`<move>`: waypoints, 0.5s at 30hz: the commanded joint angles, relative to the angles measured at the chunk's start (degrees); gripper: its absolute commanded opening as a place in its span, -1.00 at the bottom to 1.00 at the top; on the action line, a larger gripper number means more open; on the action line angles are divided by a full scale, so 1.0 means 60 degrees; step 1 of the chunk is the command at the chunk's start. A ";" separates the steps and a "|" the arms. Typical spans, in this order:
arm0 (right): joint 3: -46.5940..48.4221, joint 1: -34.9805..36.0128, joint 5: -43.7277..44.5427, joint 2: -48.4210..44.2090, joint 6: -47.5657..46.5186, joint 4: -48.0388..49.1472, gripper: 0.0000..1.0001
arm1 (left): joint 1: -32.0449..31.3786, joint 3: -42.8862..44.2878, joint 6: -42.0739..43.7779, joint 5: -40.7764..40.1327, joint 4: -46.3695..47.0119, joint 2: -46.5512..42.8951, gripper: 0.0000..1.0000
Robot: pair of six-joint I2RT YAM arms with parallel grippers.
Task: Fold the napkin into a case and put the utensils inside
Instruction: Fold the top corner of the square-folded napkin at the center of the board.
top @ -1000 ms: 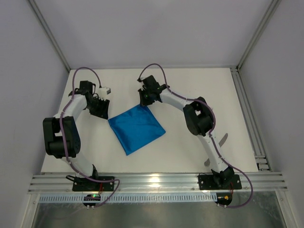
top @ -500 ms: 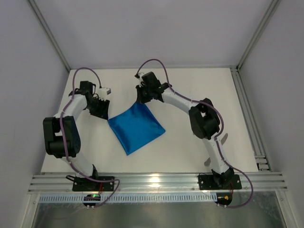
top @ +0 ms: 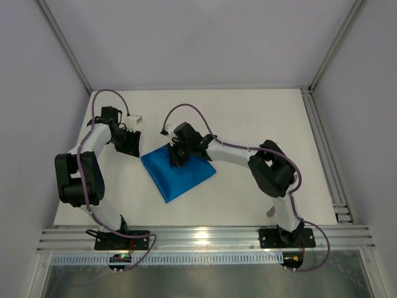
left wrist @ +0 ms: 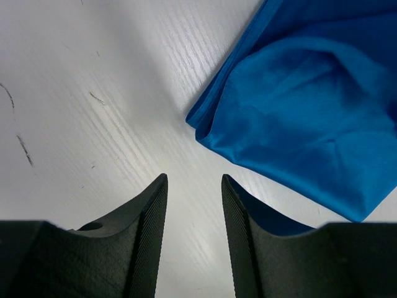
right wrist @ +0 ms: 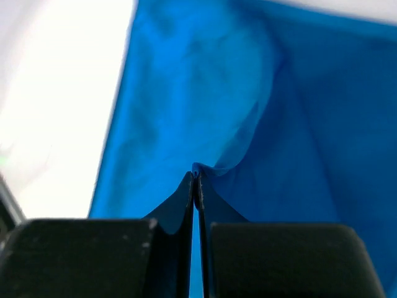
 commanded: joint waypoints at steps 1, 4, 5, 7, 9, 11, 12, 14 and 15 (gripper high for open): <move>-0.0715 0.0630 -0.0404 -0.0904 -0.0565 0.1197 -0.93 | 0.0057 0.0221 0.0147 0.0280 -0.0242 0.0057 -0.18; -0.1315 0.0923 -0.0667 -0.0934 -0.0273 0.1651 -0.92 | 0.0057 0.0133 0.0148 0.0397 -0.0345 0.0379 -0.31; -0.1317 0.0967 -0.0697 -0.0934 -0.0199 0.1711 -0.93 | 0.0057 0.0133 0.0162 0.0397 -0.0331 0.0439 -0.34; -0.1493 0.1084 -0.0770 -0.0905 -0.0169 0.1843 -0.92 | 0.0057 0.0016 0.0162 0.0573 -0.0331 0.0527 -0.38; -0.1551 0.1289 -0.0741 -0.0861 -0.0184 0.1887 -0.93 | 0.0057 -0.0057 0.0162 0.0675 -0.0374 0.0659 -0.42; -0.1581 0.1392 -0.0668 -0.0802 -0.0228 0.1844 -0.93 | 0.0057 -0.0058 0.0177 0.0719 -0.0389 0.0746 -0.46; -0.1595 0.1451 -0.0624 -0.0787 -0.0214 0.1829 -0.92 | 0.0057 -0.0072 0.0191 0.0720 -0.0389 0.0776 -0.49; -0.1683 0.1509 -0.0624 -0.0816 -0.0228 0.1844 -0.93 | 0.0057 -0.0101 0.0177 0.0807 -0.0375 0.0791 -0.50; -0.1727 0.1582 -0.0682 -0.0846 -0.0315 0.1844 -0.92 | 0.0072 -0.0102 0.0177 0.0808 -0.0360 0.0820 -0.49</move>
